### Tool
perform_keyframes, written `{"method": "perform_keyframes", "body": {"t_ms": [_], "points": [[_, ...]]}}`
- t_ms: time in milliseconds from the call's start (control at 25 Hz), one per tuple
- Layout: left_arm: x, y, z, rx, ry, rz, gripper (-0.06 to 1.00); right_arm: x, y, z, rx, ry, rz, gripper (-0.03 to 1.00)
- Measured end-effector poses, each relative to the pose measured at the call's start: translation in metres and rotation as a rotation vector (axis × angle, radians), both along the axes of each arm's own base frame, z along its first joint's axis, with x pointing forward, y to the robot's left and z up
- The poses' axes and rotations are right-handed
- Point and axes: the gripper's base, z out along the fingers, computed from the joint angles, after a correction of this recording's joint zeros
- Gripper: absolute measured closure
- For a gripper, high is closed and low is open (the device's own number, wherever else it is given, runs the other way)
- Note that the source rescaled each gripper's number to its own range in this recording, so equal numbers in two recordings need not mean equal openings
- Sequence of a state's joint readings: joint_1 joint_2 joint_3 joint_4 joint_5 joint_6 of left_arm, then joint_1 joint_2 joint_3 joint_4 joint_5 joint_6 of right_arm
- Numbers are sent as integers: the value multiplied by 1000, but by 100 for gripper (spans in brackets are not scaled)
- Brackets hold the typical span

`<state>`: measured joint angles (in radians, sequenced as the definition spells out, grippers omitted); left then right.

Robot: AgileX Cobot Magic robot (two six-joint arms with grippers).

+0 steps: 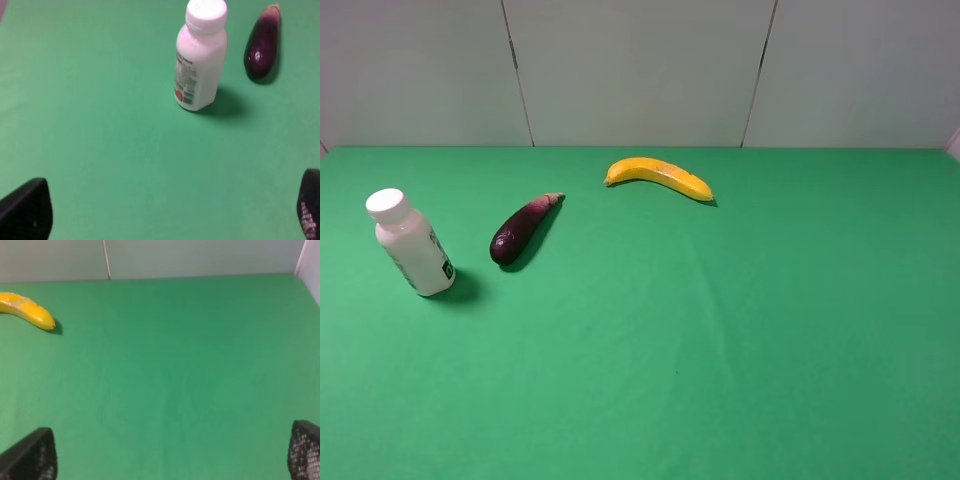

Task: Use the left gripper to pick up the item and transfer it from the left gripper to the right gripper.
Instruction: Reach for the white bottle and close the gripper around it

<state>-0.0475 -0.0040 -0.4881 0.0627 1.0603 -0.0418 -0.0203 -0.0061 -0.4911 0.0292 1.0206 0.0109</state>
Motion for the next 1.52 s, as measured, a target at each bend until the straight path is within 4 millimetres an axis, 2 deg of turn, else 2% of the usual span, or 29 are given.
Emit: {"method": "perform_keyframes", "body": {"t_ms": [1200, 1520], "points": [[0, 0, 0, -1, 0, -1, 0, 0, 0, 0, 0, 0, 0, -3], [0, 0, 0, -2, 0, -1, -5, 0, 0, 0, 0, 0, 0, -3]]}}
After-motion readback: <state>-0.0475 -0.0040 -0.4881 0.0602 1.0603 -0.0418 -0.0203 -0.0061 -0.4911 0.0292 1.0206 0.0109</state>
